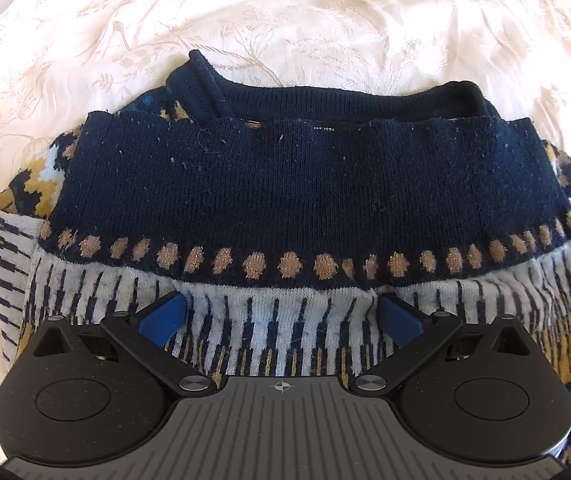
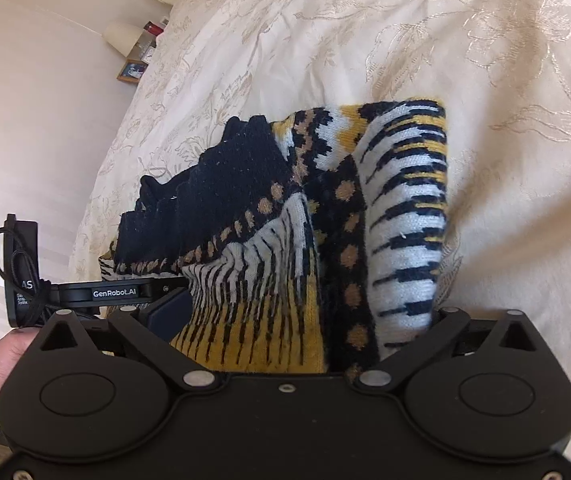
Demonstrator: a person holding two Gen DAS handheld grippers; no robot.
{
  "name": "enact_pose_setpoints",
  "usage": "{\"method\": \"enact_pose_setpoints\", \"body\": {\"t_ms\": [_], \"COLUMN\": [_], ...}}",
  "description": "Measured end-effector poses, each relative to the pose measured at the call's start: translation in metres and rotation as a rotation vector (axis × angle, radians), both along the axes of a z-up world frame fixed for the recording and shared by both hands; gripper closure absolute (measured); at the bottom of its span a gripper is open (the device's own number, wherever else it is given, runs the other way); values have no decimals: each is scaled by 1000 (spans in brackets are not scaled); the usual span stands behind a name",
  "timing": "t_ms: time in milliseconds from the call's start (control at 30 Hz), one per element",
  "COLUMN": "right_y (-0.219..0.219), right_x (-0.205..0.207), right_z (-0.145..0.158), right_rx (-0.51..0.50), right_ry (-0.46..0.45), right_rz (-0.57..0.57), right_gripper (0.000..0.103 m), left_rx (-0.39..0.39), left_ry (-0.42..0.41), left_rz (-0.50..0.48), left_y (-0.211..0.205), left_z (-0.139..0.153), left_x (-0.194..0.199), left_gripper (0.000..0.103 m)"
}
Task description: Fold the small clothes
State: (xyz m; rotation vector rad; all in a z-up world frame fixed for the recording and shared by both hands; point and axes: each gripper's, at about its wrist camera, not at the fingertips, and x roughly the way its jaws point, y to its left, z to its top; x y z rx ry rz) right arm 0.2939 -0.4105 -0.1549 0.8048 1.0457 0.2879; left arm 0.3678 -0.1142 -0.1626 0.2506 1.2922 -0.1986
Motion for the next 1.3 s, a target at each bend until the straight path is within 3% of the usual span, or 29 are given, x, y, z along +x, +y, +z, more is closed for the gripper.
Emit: {"method": "enact_pose_setpoints", "body": {"t_ms": [133,367,400,433,467,533,667,900,1300], "right_y": [1,-11,-11,-11,-11,-8,0,15,69], "right_x": [7,2,1,0,-2,-4,-4,0,13], "right_z": [-1,-4,-2,1,3,5,9,26,98], "right_rx": [-4,86,91,84,76,62,4,-101,-197], "right_ry": [36,20,19,17,8,13,27,55,29], "right_rz": [28,15,3,-2,-1,-9,-21,-43,-71], "right_gripper": [0,1,5,15,35,56,64,69,72], "left_rx": [-2,-7,-9,-14,-22,-44,-84,-112,-165], "left_ry": [-4,-15,-15,-16,-19,-35,-77,-120,-62], "left_rz": [-2,-5,-4,-3,2,20,27,37,135], "left_y": [0,0,0,0,1,4,16,54,140], "left_z": [-1,-5,-5,-4,-2,4,25,61,71], "left_x": [1,-2,-2,-3,-3,-4,-10,-31,-63], "left_gripper": [0,0,0,0,0,3,9,9,9]}}
